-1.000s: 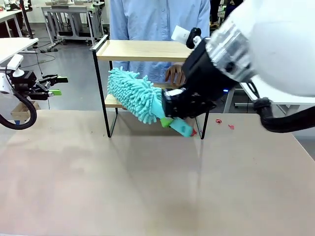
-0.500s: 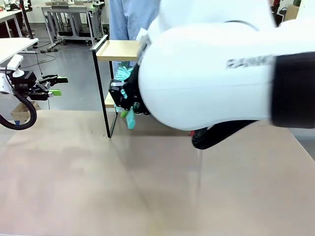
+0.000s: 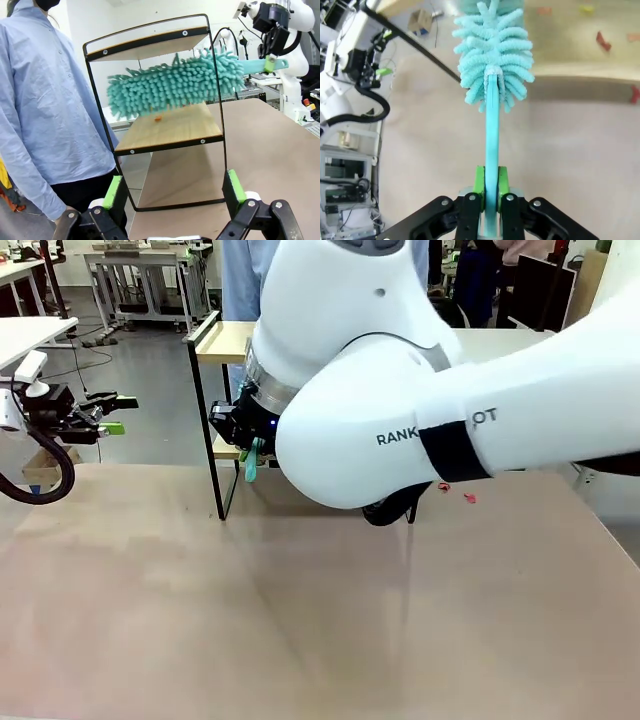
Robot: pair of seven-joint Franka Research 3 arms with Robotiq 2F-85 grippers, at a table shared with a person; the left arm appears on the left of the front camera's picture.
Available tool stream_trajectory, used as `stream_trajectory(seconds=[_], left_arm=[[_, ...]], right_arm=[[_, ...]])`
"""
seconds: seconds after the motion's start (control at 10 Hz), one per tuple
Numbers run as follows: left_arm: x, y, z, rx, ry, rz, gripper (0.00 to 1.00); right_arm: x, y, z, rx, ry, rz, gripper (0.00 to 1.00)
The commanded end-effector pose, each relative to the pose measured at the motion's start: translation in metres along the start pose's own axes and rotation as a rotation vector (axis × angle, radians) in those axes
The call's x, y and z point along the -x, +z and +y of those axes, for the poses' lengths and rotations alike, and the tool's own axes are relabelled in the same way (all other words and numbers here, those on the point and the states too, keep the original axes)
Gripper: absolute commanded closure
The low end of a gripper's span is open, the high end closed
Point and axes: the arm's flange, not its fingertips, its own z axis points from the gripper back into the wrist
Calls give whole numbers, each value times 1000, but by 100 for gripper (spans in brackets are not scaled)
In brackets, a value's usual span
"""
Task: Clean the shelf.
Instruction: Clean the specific section of the Shelf indicated by the human with the Duster.
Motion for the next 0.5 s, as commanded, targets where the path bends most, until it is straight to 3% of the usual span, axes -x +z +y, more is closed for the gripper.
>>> stream_trajectory(seconds=[0.0,0.4], left_arm=[[-4,-1,0,0,-11,3,0],[-4,-1,0,0,-11,3,0]], right_arm=[[-11,-38,45,2,-31,-34,87],[-14,-76,49,14,-69,64,87]])
